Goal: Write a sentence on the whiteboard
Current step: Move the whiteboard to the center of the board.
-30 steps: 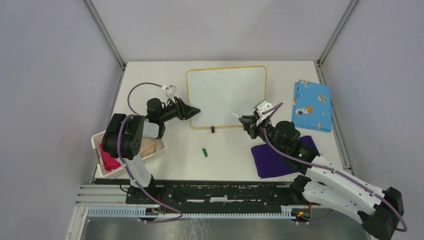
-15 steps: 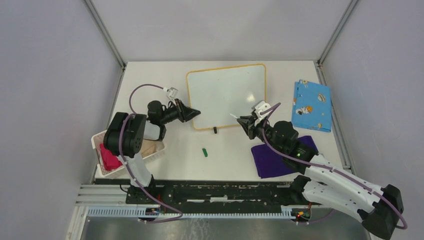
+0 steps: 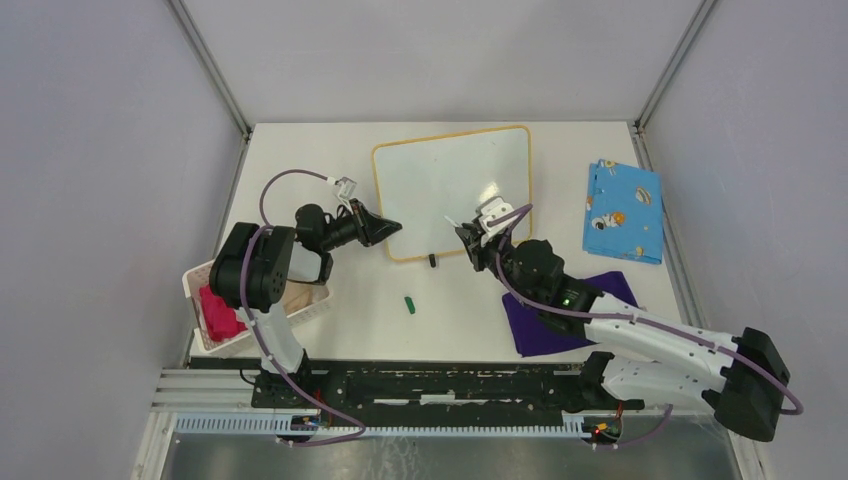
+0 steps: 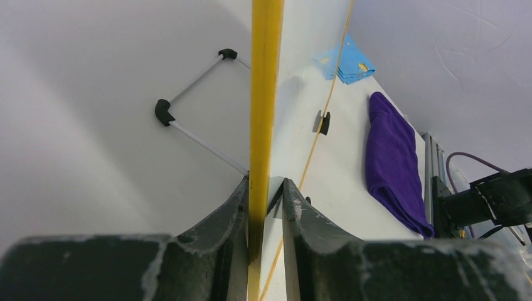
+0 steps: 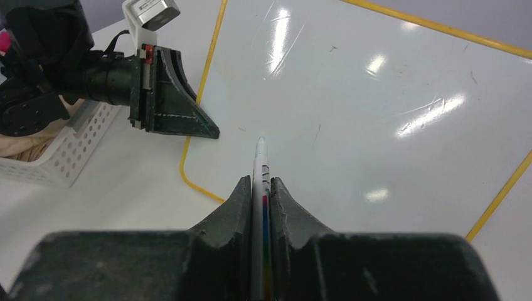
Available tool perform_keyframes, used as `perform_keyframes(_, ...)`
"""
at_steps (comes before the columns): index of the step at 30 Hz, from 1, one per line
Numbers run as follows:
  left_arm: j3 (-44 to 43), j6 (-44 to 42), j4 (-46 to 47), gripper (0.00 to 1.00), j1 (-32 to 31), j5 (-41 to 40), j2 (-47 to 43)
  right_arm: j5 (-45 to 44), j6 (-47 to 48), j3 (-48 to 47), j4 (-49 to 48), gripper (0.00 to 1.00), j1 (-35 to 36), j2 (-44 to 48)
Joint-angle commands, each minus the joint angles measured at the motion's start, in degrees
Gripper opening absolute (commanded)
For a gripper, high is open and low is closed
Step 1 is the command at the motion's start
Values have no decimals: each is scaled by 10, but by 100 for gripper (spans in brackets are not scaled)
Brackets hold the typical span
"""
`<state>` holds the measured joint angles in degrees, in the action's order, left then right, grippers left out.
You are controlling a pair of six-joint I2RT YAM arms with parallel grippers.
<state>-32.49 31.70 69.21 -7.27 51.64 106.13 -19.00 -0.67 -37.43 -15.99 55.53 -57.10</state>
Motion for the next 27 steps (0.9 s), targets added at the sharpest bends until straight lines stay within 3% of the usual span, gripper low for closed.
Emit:
perform_keyframes(1, 5, 2, 16, 4, 0, -7, -2, -82, 23, -52, -90, 0, 8, -45)
perform_keyframes(7, -6, -5, 5, 2, 0, 17, -4, -50, 32, -83, -98, 0, 9, -84)
perform_keyframes(23, -27, -14, -18, 2, -15, 44, 19, -8, 43, -38, -67, 0, 9, -27)
perform_keyframes(24, -26, -16, -20, 3, -15, 41, 15, -9, 43, -37, -66, 0, 9, -25)
perform_keyframes(27, -26, -25, -36, 22, -14, 26, 2, -11, 43, -36, -61, 0, 9, -21)
